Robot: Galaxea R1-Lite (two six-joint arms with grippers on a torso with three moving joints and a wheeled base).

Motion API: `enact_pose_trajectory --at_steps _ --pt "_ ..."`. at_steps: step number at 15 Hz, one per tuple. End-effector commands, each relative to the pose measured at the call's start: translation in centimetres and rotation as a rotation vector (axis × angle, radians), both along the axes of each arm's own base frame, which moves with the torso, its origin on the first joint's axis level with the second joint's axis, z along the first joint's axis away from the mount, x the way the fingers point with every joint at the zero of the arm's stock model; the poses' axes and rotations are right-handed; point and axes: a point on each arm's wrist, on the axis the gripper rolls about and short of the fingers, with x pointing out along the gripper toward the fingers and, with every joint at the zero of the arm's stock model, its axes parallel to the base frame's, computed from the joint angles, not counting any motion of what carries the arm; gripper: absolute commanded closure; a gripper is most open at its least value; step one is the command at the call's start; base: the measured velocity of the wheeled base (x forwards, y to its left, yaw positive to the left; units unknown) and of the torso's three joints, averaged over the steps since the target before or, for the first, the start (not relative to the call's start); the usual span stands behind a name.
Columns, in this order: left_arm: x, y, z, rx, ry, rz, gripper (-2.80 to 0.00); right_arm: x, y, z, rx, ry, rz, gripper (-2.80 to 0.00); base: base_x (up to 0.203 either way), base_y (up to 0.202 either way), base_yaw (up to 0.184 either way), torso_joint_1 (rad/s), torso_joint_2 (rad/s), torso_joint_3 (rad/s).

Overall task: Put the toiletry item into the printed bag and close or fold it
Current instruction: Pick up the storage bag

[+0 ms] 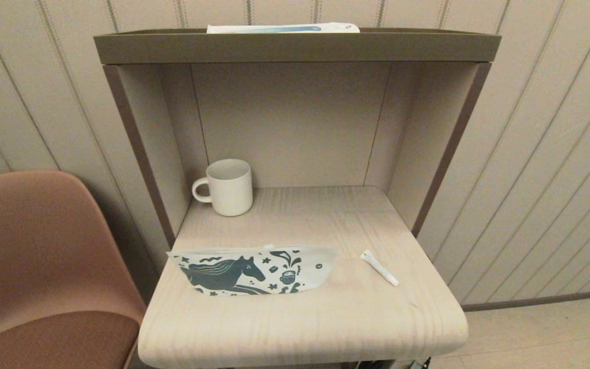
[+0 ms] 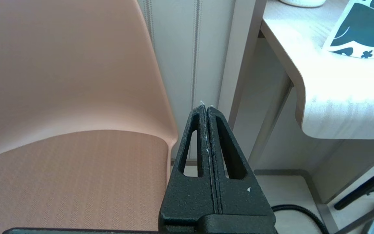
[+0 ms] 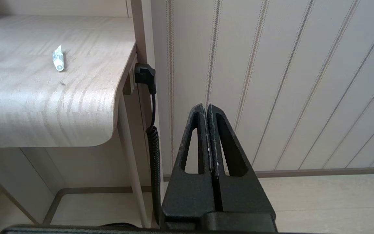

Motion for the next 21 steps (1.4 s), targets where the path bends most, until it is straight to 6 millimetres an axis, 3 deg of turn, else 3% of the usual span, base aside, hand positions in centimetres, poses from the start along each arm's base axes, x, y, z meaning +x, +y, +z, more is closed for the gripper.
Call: enact_pose_trajectory --at_steps 1,4,8,10,12,15,17,19,21 --pt "0.0 0.0 0.0 0.0 0.003 0.0 0.0 0.0 0.0 0.0 -0.001 0.001 0.0 0.0 0.0 0.0 0.0 0.0 0.0 0.0" --pt "-0.2 0.0 0.8 0.025 -0.025 -0.007 0.0 0.0 0.0 0.0 -0.001 -0.001 0.0 0.0 0.0 0.0 0.0 0.0 0.0 0.0" --pt "-0.8 -0.2 8.8 -0.024 -0.124 -0.117 0.0 0.0 0.0 0.0 -0.001 -0.001 0.0 0.0 0.0 0.0 0.0 0.0 0.0 0.0" --pt "0.5 -0.5 12.7 -0.102 -0.09 -0.263 0.0 0.0 0.0 0.0 -0.001 -0.001 0.0 0.0 0.0 0.0 0.0 0.0 0.0 0.0" --pt "2.7 -0.9 14.5 -0.176 0.01 -0.455 0.0 0.0 0.0 0.0 -0.001 -0.001 0.0 0.0 0.0 0.0 0.0 0.0 0.0 0.0" --pt "4.8 -1.7 14.5 -0.248 0.163 -0.803 0.0 0.0 0.0 0.0 -0.003 -0.007 0.0 0.0 0.0 0.0 0.0 0.0 0.0 0.0" --pt "5.1 -2.0 12.8 -0.29 0.255 -0.981 0.0 0.0 0.0 0.0 -0.003 -0.007 -0.001 0.0 0.0 0.0 0.0 0.0 0.0 0.0" --pt "6.6 -2.2 11.2 -0.321 0.319 -1.072 0.0 0.0 0.0 0.1 -0.008 -0.008 0.0 0.0 0.0 0.0 0.0 0.0 0.0 0.0" --pt "8.1 -2.3 10.9 -0.312 0.312 -1.093 0.0 0.0 0.0 0.1 -0.009 -0.008 0.0 0.0 0.0 0.0 0.0 0.0 0.0 0.0"
